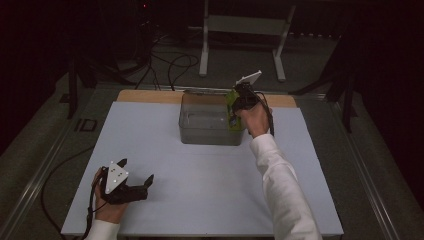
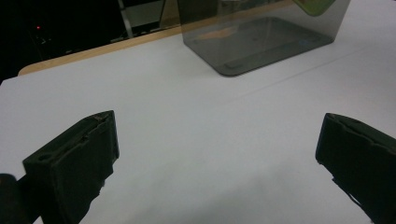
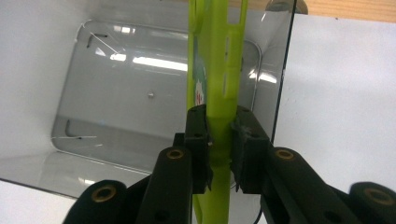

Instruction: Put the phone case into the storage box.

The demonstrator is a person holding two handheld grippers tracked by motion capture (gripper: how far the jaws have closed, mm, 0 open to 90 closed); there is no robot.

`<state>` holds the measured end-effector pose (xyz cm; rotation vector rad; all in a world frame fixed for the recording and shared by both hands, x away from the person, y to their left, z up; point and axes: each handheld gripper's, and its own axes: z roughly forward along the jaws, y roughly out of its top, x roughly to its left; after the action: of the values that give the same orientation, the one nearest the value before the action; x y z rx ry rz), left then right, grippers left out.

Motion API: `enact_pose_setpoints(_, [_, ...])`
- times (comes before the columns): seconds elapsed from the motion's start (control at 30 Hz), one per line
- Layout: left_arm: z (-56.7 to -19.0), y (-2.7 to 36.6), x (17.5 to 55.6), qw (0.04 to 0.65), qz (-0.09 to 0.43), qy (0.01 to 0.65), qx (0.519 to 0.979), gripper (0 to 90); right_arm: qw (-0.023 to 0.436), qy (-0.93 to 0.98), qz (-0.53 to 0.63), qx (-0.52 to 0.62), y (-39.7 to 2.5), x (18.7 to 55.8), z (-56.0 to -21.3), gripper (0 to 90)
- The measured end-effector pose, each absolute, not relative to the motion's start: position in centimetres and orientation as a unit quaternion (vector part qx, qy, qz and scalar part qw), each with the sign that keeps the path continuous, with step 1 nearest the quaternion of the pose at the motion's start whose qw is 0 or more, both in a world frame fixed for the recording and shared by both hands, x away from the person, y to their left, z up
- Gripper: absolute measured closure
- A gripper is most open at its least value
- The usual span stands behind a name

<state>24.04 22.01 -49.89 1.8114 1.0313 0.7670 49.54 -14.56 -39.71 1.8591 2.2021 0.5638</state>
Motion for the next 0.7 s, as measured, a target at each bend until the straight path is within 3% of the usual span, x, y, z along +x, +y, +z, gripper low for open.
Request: enact_pose_setpoints(0.7, [-49.9, 22.2, 24.0, 0.443, 0.309, 0.417, 0.731, 0.0, 0.115, 0.745, 0.147, 0.64, -14.4, 50.4, -41.8, 77.7])
